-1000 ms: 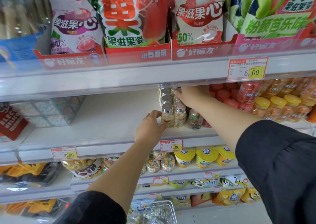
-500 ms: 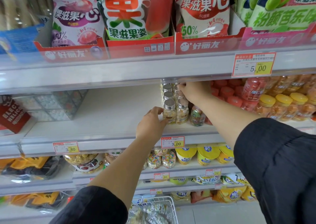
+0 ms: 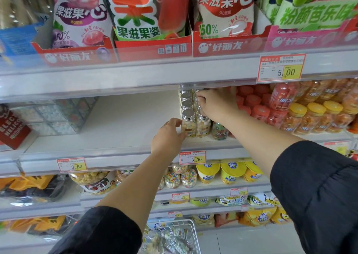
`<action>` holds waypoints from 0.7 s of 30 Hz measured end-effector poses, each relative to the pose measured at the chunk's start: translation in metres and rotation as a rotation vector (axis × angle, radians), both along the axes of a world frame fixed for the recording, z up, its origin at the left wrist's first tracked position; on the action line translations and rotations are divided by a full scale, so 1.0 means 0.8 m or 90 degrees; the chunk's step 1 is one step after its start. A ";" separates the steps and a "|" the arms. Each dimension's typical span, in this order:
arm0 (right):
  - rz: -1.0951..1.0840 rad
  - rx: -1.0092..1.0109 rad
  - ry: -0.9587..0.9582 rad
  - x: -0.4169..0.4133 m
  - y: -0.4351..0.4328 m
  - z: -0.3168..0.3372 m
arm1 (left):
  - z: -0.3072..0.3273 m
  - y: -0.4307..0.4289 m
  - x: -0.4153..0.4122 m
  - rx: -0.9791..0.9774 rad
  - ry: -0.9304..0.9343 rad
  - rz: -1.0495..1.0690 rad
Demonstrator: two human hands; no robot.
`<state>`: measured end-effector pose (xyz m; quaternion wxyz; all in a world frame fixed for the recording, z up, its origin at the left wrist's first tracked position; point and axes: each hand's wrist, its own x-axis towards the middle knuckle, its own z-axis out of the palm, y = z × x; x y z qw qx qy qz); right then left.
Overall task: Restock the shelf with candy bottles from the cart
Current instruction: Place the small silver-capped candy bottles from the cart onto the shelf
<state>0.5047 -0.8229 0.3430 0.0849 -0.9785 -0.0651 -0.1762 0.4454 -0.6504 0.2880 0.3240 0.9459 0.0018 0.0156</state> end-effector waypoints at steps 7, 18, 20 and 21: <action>0.020 -0.024 0.070 -0.019 -0.002 0.013 | 0.000 -0.001 0.001 0.005 -0.002 -0.002; 0.116 -0.065 -0.015 -0.073 -0.011 0.008 | -0.001 0.000 0.003 -0.003 -0.004 -0.002; 0.113 -0.066 -0.012 -0.071 -0.010 0.010 | -0.002 0.001 0.003 -0.007 0.000 -0.002; 0.110 -0.066 -0.012 -0.070 -0.010 0.010 | -0.002 0.001 0.003 -0.008 0.002 -0.002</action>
